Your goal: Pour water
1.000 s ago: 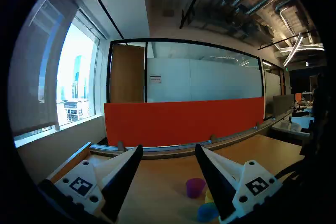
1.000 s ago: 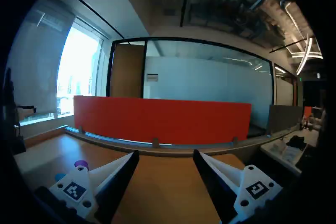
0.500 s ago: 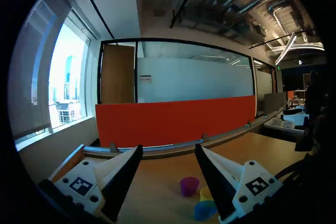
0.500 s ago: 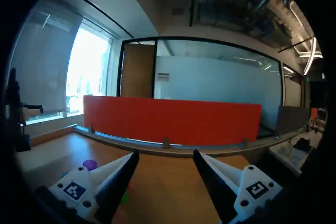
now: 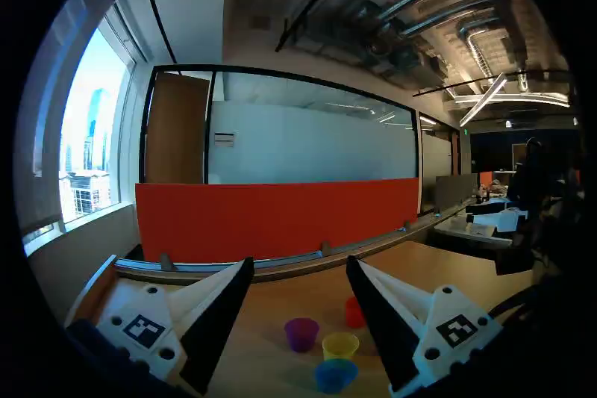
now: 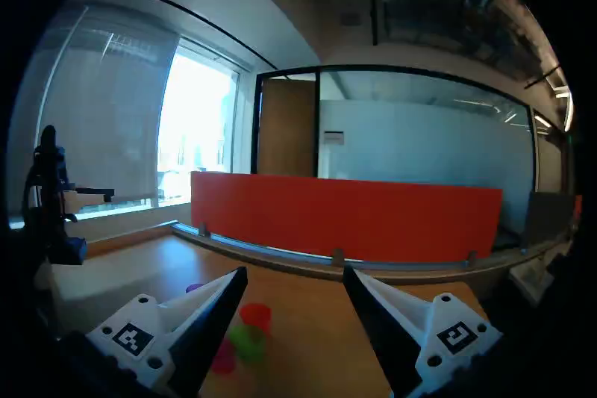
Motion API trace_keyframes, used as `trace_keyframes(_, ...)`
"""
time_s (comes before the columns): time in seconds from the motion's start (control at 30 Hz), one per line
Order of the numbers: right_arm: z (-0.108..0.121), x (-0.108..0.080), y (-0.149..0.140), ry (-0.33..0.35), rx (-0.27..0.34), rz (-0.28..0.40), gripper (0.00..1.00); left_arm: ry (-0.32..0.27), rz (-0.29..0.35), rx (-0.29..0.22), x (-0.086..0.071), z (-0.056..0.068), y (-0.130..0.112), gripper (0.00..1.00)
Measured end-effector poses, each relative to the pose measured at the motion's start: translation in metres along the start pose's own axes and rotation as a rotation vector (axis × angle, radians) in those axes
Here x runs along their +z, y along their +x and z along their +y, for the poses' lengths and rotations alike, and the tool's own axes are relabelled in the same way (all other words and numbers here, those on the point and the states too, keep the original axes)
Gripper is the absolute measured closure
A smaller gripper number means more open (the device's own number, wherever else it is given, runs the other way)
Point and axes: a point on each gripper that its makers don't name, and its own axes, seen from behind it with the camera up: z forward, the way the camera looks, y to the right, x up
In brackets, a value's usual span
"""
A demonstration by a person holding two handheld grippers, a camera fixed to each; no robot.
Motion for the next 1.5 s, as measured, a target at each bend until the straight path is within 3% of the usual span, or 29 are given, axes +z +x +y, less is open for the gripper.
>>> trace_keyframes(0.3, -0.005, 0.0, -0.008, 0.032, -0.021, -0.05, 0.0, -0.024, -0.033, 0.019, -0.001, 0.001, -0.007, 0.08)
trace_keyframes(0.77, -0.012, -0.002, -0.037, 0.085, -0.056, -0.201, 0.0, -0.069, -0.169, 0.069, -0.006, 0.001, -0.038, 0.08)
trace_keyframes(1.17, -0.011, -0.005, -0.058, 0.106, -0.07, -0.307, 0.0, -0.087, -0.243, 0.061, -0.008, -0.005, -0.061, 0.08)
trace_keyframes(1.5, -0.014, -0.001, -0.059, 0.121, -0.084, -0.32, 0.01, -0.093, -0.262, 0.063, -0.006, -0.006, -0.069, 0.08)
